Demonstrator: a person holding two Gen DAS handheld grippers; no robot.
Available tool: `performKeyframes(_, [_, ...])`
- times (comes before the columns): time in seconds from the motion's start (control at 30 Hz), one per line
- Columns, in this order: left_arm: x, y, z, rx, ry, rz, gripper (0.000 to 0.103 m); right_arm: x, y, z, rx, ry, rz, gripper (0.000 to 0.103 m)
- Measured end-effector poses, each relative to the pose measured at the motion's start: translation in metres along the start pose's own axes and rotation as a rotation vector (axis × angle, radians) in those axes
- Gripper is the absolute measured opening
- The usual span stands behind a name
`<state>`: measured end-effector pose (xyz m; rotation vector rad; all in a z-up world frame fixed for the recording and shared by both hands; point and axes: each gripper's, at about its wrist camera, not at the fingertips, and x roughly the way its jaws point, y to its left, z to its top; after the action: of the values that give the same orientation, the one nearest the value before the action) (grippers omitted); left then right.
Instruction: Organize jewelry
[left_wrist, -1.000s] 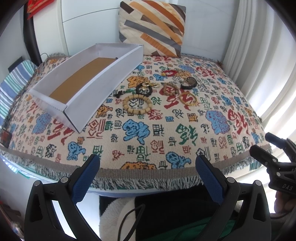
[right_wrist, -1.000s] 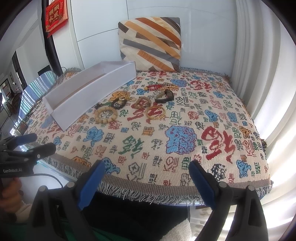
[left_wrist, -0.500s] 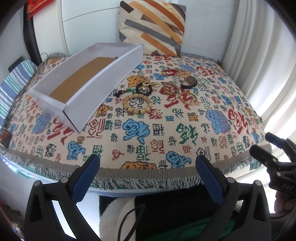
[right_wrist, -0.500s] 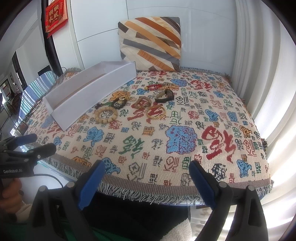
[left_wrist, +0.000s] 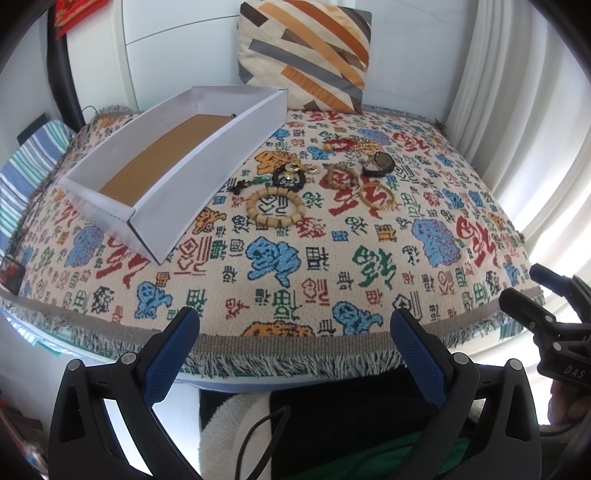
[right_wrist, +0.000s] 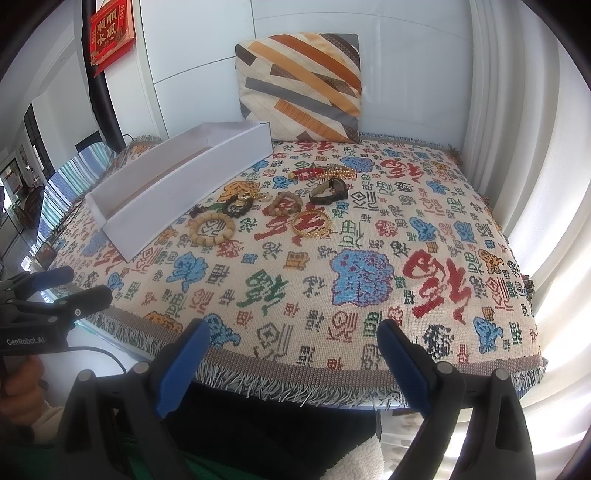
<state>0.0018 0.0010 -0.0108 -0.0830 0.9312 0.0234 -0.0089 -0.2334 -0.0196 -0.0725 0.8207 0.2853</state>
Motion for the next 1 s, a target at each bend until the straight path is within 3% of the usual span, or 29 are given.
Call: performKeyframes(1.0, [0.0025, 0.0013, -0.0008, 0.004, 0.005, 0.028, 0.102, 0.0017, 0.0005, -0.0006, 0.003, 0.005, 0.004, 0.094])
